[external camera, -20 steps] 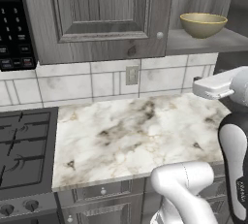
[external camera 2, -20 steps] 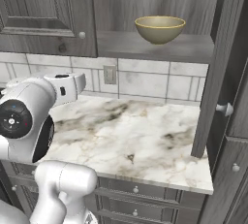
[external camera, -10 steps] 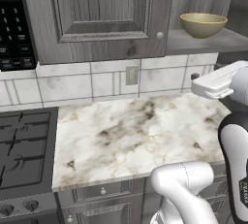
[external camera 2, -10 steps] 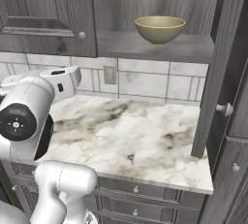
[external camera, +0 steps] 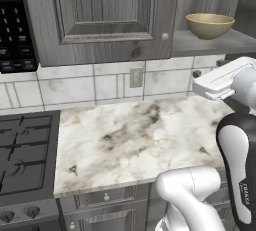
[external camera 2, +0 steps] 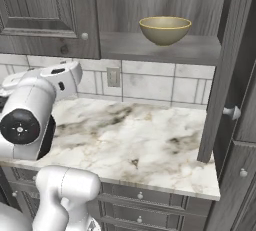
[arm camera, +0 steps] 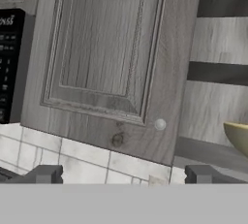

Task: Move the bowls from the cabinet to the plates on the dining table.

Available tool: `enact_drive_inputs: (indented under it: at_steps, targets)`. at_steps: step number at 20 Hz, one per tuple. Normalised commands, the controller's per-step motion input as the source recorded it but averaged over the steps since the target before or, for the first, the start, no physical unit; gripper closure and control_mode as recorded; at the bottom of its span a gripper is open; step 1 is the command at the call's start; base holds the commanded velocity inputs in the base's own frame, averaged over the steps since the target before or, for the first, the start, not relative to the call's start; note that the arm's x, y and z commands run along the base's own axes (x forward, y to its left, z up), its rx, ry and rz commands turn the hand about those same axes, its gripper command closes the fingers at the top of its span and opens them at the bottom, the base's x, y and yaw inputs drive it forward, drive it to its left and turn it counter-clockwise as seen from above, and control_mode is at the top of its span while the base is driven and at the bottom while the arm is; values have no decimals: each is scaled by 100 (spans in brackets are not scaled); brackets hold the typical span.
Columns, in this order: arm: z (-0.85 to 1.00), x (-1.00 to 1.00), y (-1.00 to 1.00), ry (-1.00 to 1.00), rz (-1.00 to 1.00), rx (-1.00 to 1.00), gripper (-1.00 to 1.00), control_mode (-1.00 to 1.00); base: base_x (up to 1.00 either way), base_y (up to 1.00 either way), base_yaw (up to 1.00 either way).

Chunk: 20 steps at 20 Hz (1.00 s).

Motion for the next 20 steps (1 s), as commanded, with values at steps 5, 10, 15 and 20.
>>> enact_drive_inputs:
  at_steps: [5, 10, 15, 20]
  targets:
    - [0, 33, 14, -4, 0, 0, -100, -100, 0, 0, 0]
    - [0, 31, 5, -3, 0, 0, -100, -100, 0, 0, 0]
    - [15, 22, 0, -5, 0, 0, -100, -100, 0, 0, 0]
    - [30, 23, 0, -6, 0, 0, -100, -100, 0, 0, 0]
